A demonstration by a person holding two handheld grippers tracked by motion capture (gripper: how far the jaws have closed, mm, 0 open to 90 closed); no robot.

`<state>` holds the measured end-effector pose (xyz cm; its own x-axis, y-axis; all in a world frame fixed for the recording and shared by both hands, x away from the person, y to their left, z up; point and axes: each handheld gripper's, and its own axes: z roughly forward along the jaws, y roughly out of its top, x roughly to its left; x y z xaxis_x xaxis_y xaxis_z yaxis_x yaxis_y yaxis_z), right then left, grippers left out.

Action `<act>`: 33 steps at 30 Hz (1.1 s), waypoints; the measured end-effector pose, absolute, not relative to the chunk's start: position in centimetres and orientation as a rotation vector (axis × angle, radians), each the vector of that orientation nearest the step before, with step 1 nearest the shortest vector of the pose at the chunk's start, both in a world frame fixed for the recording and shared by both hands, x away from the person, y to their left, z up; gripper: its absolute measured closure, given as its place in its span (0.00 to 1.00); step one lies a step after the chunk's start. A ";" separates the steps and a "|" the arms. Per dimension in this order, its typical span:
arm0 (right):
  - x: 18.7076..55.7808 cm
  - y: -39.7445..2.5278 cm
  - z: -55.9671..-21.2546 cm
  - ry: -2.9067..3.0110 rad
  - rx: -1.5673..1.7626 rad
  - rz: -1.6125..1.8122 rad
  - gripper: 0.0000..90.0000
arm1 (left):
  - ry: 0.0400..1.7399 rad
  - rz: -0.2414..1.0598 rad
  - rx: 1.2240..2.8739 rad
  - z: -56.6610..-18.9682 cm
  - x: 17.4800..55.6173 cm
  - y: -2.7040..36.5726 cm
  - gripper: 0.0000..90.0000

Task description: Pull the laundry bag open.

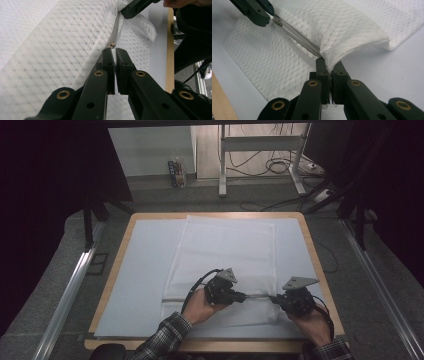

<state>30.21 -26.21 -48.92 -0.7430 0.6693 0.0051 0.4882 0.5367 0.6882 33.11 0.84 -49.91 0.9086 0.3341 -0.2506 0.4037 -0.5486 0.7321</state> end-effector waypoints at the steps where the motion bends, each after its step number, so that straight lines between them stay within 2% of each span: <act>1: 30.2 -26.2 -49.0 2.520 0.971 1.014 0.95 | 0.529 -0.100 2.198 -49.9 33.1 0.9 0.97; 33: 30.3 -26.3 -49.1 2.513 0.982 0.970 0.95 | 0.604 -0.068 2.179 -50.0 32.6 4.8 0.97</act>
